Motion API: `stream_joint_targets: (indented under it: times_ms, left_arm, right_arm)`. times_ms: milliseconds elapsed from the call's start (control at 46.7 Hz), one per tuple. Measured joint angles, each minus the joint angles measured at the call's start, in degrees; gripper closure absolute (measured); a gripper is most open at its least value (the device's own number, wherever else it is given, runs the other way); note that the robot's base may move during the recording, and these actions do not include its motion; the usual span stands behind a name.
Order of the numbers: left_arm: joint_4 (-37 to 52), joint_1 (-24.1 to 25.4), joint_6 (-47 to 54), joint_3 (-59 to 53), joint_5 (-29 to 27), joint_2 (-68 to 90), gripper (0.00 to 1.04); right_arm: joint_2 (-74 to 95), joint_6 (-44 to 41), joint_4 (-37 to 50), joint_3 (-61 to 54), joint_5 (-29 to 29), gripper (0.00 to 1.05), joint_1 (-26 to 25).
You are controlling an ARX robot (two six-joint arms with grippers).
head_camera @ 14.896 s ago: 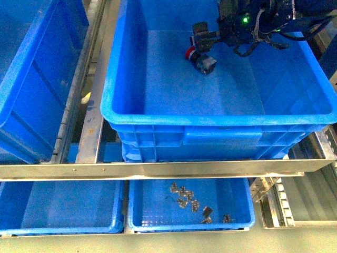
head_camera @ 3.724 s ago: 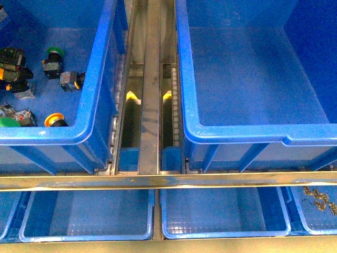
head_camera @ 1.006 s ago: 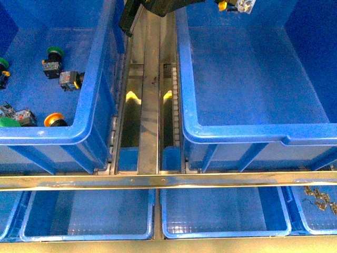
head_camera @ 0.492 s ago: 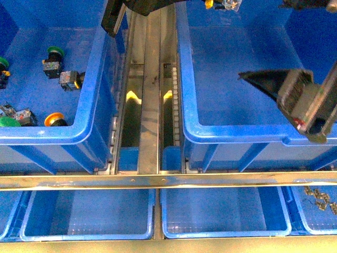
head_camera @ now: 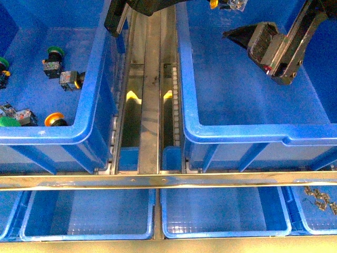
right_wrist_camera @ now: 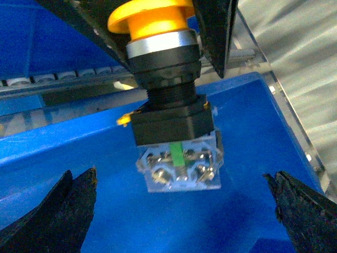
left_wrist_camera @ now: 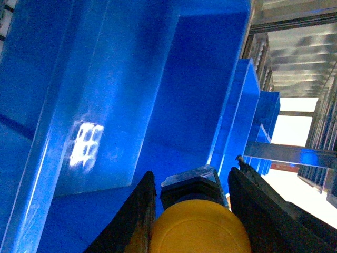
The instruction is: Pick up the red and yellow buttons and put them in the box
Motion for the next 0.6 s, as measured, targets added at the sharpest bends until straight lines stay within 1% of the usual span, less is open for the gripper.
stream_joint_targets:
  times_ms: [300,599]
  left_arm:
    - [0.4,-0.1,-0.6,0.0,0.0,0.0,0.71]
    - [0.4,0.0,-0.7,0.0,0.0,0.0,0.71]
  right_arm:
    - [2.7,-3.1,-0.9,4.2,-0.5,0.06,0.3]
    - [4.0,-3.9,-1.4,6.1,-0.8,0.06,0.9]
